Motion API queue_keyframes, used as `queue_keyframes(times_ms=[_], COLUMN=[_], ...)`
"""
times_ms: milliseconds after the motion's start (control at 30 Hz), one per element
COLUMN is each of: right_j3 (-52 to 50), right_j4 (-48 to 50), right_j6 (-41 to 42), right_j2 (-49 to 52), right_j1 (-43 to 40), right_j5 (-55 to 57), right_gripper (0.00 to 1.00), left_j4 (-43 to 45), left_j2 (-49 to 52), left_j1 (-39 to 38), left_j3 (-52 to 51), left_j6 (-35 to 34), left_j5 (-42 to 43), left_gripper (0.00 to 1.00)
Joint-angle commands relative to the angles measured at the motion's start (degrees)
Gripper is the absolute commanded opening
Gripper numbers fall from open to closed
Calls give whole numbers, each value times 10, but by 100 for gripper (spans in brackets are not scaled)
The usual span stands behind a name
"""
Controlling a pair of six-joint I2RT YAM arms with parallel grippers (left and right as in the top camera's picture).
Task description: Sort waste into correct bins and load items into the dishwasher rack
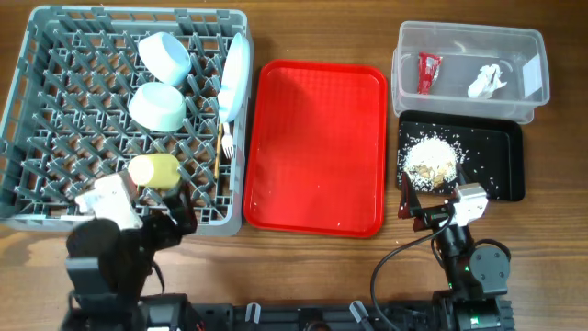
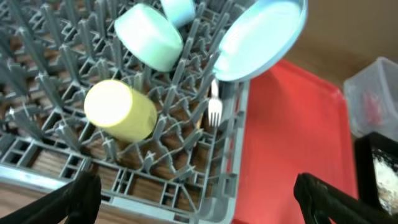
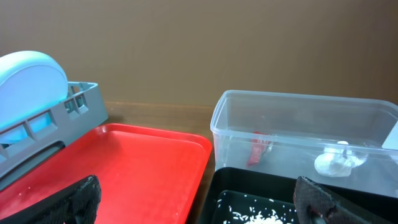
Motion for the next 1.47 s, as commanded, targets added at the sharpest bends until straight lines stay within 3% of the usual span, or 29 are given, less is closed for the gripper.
queue_keyframes(times_ms=[0, 167, 300, 367, 500, 1433], right_j3=[-1, -1, -1, -1, -1, -1], right_j4=[2, 2, 2, 1, 2, 2], right_j6=[-7, -8, -8, -8, -8, -8], right_j2=[-3, -3, -3, -3, -3, -3], right_j1=[1, 1, 1, 1, 1, 1], right_j5=[-9, -9, -9, -9, -9, -9], right_gripper=[100, 100, 100, 100, 100, 100], left_j4=[136, 440, 566, 569, 479, 478], left_j2=[-110, -212, -250, -254, -254, -253], left_j1=[24, 24, 24, 24, 17, 4], left_j3=[-163, -358, -418, -442, -446, -446], left_j6=[11, 11, 39, 55, 61, 70], left_j5=[8, 24, 27, 29, 38, 37], left_gripper=[100, 100, 100, 100, 100, 100])
